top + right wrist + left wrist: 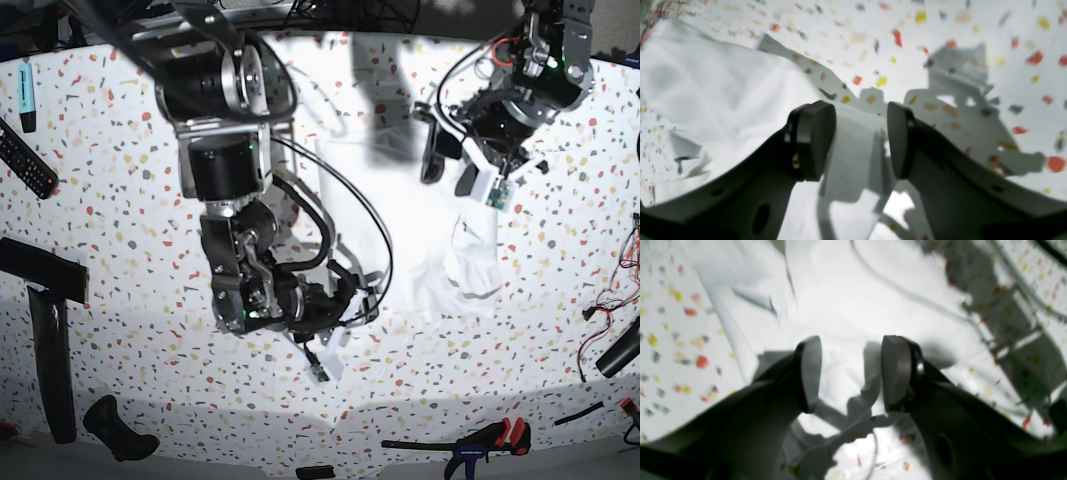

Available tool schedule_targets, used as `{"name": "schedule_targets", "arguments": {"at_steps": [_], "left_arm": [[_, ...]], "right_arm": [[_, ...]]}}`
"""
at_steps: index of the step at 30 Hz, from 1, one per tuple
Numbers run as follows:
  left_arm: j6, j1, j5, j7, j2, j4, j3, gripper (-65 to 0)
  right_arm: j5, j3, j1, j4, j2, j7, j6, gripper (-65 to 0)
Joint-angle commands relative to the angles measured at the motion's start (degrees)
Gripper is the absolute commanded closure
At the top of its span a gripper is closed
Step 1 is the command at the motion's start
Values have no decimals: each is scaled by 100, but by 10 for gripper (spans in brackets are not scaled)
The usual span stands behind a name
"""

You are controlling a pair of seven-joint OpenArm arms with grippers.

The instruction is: Fold the T-shirt properly

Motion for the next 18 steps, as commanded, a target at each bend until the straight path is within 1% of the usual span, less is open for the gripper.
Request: {"name": "schedule_targets", "arguments": {"at_steps": [1,3,5,8,11,13,15,18], "left_arm": [[-13,-13,-61,-160,0,-109,-15,-281],[-13,-70,72,-184,0,-616,-15,-281],[-9,-146,420,-188,0,-1154,-15,-281],[11,-203,911,-184,-4,-1687,-22,-281],[9,-214,1095,-326,-31,-1751,-22,-281],[7,-289,1207,-503,-68,-1751,-20,-281],[4,-428,1338,-538,-116,-1751,-20,-281],[7,-671,1484,-555,-195,-1753,-22,-281]], "right_arm": [[11,-33,188,-42,-51,146,52,-297],[-122,-85,107,-234,-51,157,105,-297],[-76,-157,-42,-238,-51,83,267,-297],[-11,-382,-308,-138,-2,-44,326,-297],[-7,-787,-634,164,258,-192,321,-297],[-4,-1097,-940,520,466,-293,321,-297],[-7,-1379,-1290,951,688,-391,317,-297],[264,-1655,-1858,1692,1010,-643,302,-297]]}}
